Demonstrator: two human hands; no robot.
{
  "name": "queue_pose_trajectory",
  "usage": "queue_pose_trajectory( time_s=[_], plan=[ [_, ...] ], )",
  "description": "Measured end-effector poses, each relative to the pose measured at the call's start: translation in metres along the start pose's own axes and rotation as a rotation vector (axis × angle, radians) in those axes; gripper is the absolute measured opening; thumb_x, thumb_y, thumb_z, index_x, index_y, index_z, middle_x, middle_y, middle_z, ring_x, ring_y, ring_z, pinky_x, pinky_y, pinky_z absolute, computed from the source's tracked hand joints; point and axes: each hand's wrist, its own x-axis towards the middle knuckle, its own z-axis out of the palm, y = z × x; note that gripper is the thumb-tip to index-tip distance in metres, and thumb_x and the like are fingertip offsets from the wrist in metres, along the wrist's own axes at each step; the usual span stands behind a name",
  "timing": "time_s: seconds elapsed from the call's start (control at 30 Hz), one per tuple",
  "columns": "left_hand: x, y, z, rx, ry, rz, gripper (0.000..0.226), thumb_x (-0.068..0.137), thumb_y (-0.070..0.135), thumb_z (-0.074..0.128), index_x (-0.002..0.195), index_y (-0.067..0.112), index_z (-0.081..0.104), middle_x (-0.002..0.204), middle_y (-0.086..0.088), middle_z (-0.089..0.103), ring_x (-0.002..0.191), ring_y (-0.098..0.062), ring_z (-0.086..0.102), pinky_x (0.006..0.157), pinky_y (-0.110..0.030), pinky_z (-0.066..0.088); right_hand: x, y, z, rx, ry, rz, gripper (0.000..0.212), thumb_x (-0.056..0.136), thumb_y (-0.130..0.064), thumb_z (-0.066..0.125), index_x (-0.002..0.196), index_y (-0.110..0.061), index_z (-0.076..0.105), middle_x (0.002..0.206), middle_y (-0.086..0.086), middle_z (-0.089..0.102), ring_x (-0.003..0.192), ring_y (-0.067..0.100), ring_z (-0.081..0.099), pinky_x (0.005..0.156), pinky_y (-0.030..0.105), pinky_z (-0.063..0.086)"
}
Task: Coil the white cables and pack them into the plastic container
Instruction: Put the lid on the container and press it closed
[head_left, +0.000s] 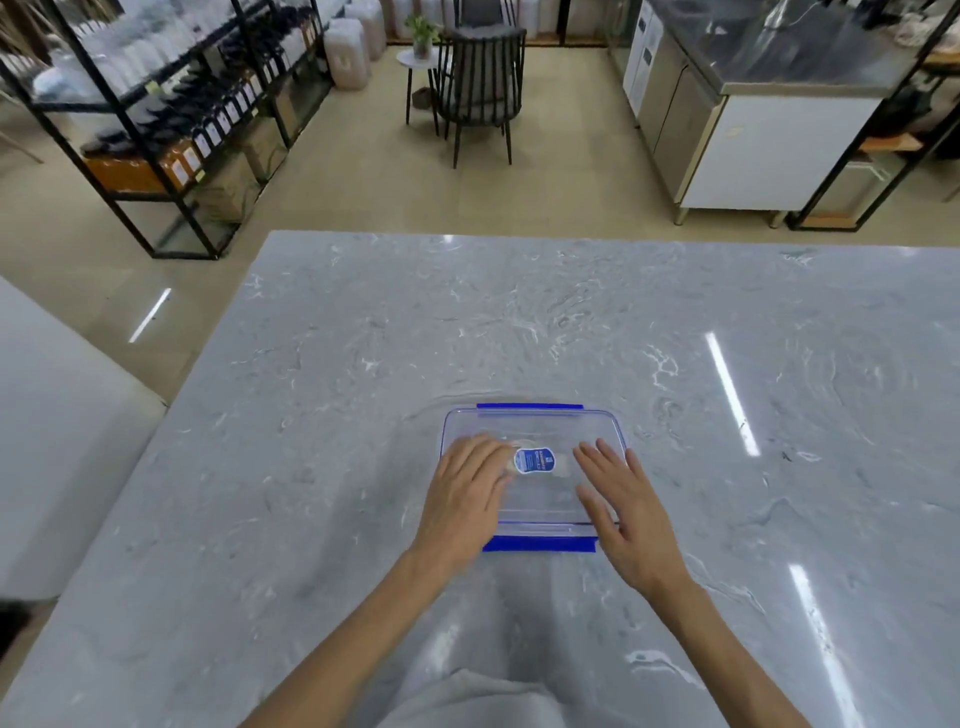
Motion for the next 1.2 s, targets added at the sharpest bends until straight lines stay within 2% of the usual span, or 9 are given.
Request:
queue_pose_trajectory(
  time_s=[0.07, 0.2, 0.33, 0.47, 0.6, 0.77, 0.87, 1.0, 1.2],
  plan=[
    [-0.042, -0.005, -0.002, 0.049, -0.097, 0.058, 0.043, 0.098, 0.034, 0.05, 0.135, 0.013, 0.055, 0.141, -0.001, 0.056, 0.137, -0.021, 0.043, 0.117, -0.033, 0.025, -0.029, 0.014, 0.006, -0.164, -0.047, -0.145, 0.055, 0.099, -0.049, 0.04, 0.146, -0.02, 0.041, 0.153, -0.006, 0.039, 0.145, 0.008, 0.029, 0.121, 0.036, 0.02],
    [-0.08, -0.009, 0.014, 0.309, -0.355, 0.099, 0.09, 0.086, 0.07, 0.048, 0.151, 0.01, 0.034, 0.16, -0.007, 0.028, 0.149, -0.026, 0.021, 0.119, -0.045, 0.019, -0.056, 0.037, 0.029, -0.434, -0.213, -0.2, 0.099, 0.076, -0.071, 0.059, 0.15, -0.013, 0.031, 0.159, 0.0, 0.026, 0.148, 0.02, 0.023, 0.121, 0.041, 0.014],
    [-0.074, -0.015, 0.024, 0.418, -0.374, 0.101, 0.11, 0.072, 0.073, 0.061, 0.152, 0.006, 0.027, 0.16, -0.011, 0.029, 0.148, -0.031, 0.023, 0.118, -0.049, 0.027, -0.047, 0.043, 0.036, -0.524, -0.204, -0.17, 0.108, 0.065, -0.063, 0.076, 0.15, -0.014, 0.031, 0.157, 0.003, 0.033, 0.145, 0.022, 0.029, 0.12, 0.044, 0.021],
    [-0.076, -0.023, 0.03, 0.461, -0.341, 0.132, 0.118, 0.069, 0.068, 0.068, 0.155, 0.006, 0.015, 0.161, -0.011, 0.025, 0.149, -0.031, 0.022, 0.12, -0.049, 0.02, -0.047, 0.047, 0.048, -0.521, -0.116, -0.176, 0.103, 0.068, -0.052, 0.079, 0.15, -0.015, 0.03, 0.154, 0.005, 0.039, 0.143, 0.024, 0.034, 0.122, 0.041, 0.016],
    [-0.074, -0.025, 0.03, 0.482, -0.311, 0.141, 0.111, 0.073, 0.063, 0.069, 0.153, 0.005, 0.02, 0.158, -0.012, 0.033, 0.145, -0.032, 0.032, 0.117, -0.047, 0.029, -0.045, 0.051, 0.051, -0.506, 0.013, -0.234, 0.08, 0.079, -0.042, 0.074, 0.145, -0.012, 0.04, 0.15, 0.007, 0.045, 0.138, 0.025, 0.042, 0.121, 0.038, 0.017],
    [-0.069, -0.031, 0.028, 0.391, -0.159, 0.223, 0.064, 0.093, 0.037, 0.059, 0.147, 0.007, 0.041, 0.153, -0.01, 0.042, 0.142, -0.029, 0.039, 0.115, -0.045, 0.035, -0.04, 0.06, 0.041, -0.415, 0.031, -0.318, 0.061, 0.093, -0.044, 0.06, 0.143, -0.013, 0.046, 0.15, 0.001, 0.044, 0.14, 0.018, 0.04, 0.117, 0.037, 0.03],
    [-0.068, -0.035, 0.025, 0.282, -0.156, 0.229, 0.056, 0.097, 0.033, 0.054, 0.147, 0.009, 0.042, 0.154, -0.007, 0.04, 0.145, -0.025, 0.034, 0.117, -0.044, 0.03, -0.036, 0.062, 0.032, -0.345, -0.006, -0.313, 0.052, 0.097, -0.04, 0.052, 0.144, -0.019, 0.045, 0.15, -0.004, 0.044, 0.139, 0.014, 0.04, 0.115, 0.034, 0.032],
    [-0.065, -0.036, 0.02, 0.199, -0.194, 0.186, 0.059, 0.099, 0.048, 0.047, 0.147, 0.013, 0.043, 0.155, -0.002, 0.039, 0.146, -0.021, 0.032, 0.119, -0.042, 0.026, -0.034, 0.058, 0.032, -0.255, -0.002, -0.273, 0.05, 0.095, -0.034, 0.056, 0.143, -0.022, 0.047, 0.148, -0.006, 0.046, 0.139, 0.011, 0.041, 0.113, 0.035, 0.034],
    [-0.061, -0.028, 0.025, 0.102, -0.029, 0.137, 0.038, 0.096, 0.029, 0.056, 0.13, 0.014, 0.063, 0.139, -0.001, 0.058, 0.133, -0.022, 0.051, 0.107, -0.042, 0.042, -0.032, 0.052, 0.03, -0.14, 0.063, -0.227, 0.039, 0.094, -0.031, 0.055, 0.132, -0.023, 0.059, 0.14, -0.008, 0.055, 0.134, 0.008, 0.047, 0.109, 0.032, 0.037]
  ],
)
